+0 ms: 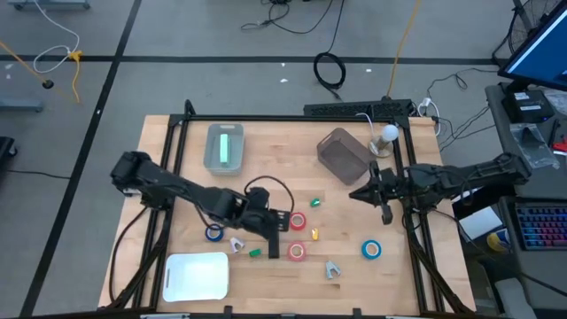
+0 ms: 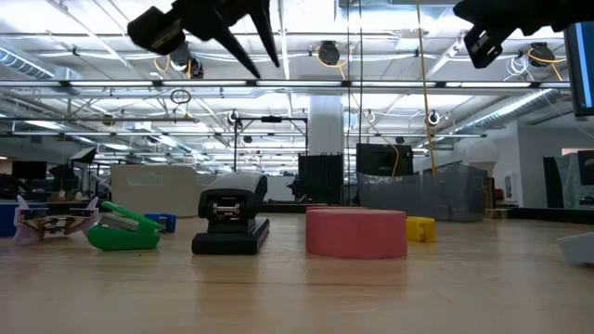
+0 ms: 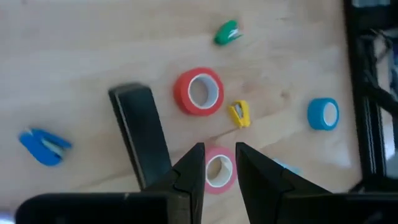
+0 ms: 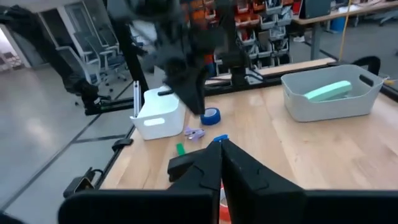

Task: Pick and place Stapler, Stapler remover, tape
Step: Put the black stapler into the gray bin

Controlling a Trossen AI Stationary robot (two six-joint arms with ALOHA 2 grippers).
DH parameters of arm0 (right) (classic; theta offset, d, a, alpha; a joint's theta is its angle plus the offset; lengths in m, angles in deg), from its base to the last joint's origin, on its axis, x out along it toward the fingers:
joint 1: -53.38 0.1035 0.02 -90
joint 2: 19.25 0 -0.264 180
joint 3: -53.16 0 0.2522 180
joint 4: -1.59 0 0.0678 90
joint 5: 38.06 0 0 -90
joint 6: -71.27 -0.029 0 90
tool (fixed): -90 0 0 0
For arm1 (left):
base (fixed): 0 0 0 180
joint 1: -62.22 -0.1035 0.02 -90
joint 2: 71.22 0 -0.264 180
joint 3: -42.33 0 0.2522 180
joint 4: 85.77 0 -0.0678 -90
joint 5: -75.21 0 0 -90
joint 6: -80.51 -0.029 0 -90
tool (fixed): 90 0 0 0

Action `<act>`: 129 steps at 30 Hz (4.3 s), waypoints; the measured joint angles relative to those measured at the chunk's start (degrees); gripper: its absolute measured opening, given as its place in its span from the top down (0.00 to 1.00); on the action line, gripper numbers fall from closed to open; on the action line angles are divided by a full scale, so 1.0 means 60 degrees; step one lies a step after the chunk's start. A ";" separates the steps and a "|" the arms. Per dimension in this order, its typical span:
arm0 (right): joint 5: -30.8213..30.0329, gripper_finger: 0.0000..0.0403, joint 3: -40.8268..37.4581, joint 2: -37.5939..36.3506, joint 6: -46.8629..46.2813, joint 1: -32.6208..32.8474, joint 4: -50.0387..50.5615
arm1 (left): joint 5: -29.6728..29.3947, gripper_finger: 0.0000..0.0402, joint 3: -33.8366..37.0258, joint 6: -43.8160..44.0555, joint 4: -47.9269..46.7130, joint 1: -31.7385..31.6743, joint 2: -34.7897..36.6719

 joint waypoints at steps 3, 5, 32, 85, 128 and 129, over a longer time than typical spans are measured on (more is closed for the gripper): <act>0.0007 0.99 -0.0142 -0.0406 0.0000 0.0000 -0.0015 | 0.0114 0.78 0.0000 0.1118 -0.0066 0.0076 -0.0381; 0.0199 0.99 -0.0190 -0.0596 -0.0004 0.0000 -0.0015 | 0.0130 0.78 0.0000 0.1645 -0.0047 0.0080 -0.0592; 0.0248 1.00 -0.0215 -0.0857 0.0185 0.0000 0.0699 | 0.0729 0.78 0.0007 0.2334 -0.0198 0.0069 -0.1169; 0.0163 1.00 -0.0215 -0.0915 0.0124 -0.0015 0.0554 | 0.3912 0.67 0.0015 0.2073 0.0704 -0.0061 -0.2944; 0.0131 1.00 -0.0212 -0.0917 0.0157 -0.0015 0.0554 | -0.1776 0.67 0.0022 -0.2717 -0.6722 -0.4370 0.3026; 0.0132 1.00 -0.0212 -0.0919 0.0157 -0.0015 0.0554 | -0.1774 0.67 0.0019 -0.3189 -0.6681 -0.4693 0.2993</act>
